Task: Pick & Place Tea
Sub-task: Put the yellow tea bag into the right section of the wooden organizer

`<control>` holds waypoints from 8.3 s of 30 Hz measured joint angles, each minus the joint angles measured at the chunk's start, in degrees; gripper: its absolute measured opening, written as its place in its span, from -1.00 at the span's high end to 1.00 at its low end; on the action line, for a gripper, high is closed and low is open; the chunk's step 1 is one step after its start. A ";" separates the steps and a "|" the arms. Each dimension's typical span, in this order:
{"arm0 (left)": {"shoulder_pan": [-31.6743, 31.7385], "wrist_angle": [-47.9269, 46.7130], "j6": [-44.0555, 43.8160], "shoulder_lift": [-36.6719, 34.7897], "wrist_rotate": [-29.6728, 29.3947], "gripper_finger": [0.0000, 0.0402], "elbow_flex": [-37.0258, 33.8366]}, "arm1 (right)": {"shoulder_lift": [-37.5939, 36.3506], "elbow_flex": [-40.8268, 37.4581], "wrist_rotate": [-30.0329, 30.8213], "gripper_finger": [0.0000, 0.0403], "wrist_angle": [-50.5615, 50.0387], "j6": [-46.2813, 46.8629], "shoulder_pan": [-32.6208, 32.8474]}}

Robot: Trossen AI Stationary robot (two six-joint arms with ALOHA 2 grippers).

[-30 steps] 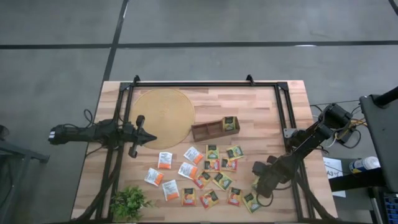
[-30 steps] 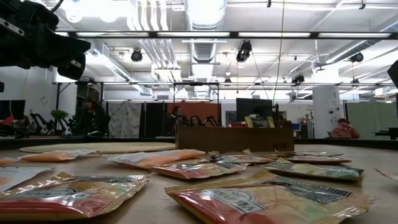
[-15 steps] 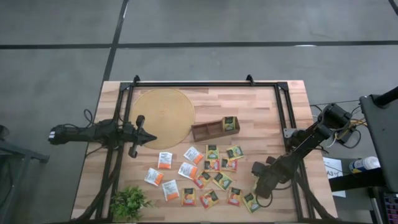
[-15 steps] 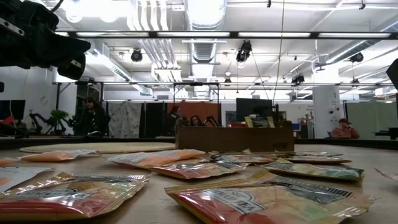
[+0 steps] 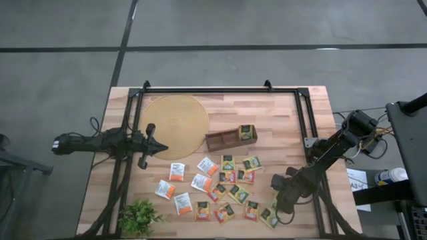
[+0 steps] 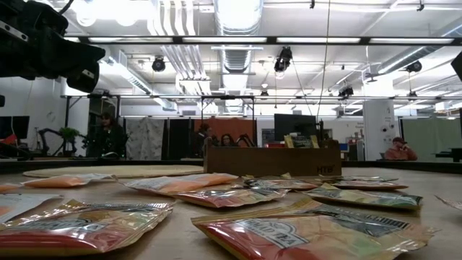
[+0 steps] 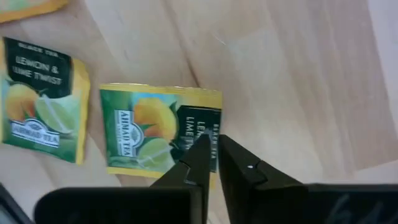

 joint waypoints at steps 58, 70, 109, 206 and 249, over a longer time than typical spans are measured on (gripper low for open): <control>-0.04 0.02 0.00 0.02 0.00 1.00 0.00 | 10.23 5.40 2.49 0.76 -2.16 -1.35 2.86; 0.00 0.04 0.01 0.02 0.02 1.00 0.00 | 6.09 7.33 9.99 0.96 -15.53 -3.49 0.65; -0.04 0.09 0.00 0.02 0.02 1.00 0.00 | 6.25 9.57 59.62 0.96 6.93 -81.49 -35.15; -0.04 0.07 0.00 0.07 0.02 1.00 0.00 | 5.88 21.62 37.37 0.35 -14.81 -55.22 -13.50; -0.07 0.07 0.00 0.04 0.02 1.00 0.00 | 18.91 24.48 -1.40 0.26 1.77 -75.62 0.61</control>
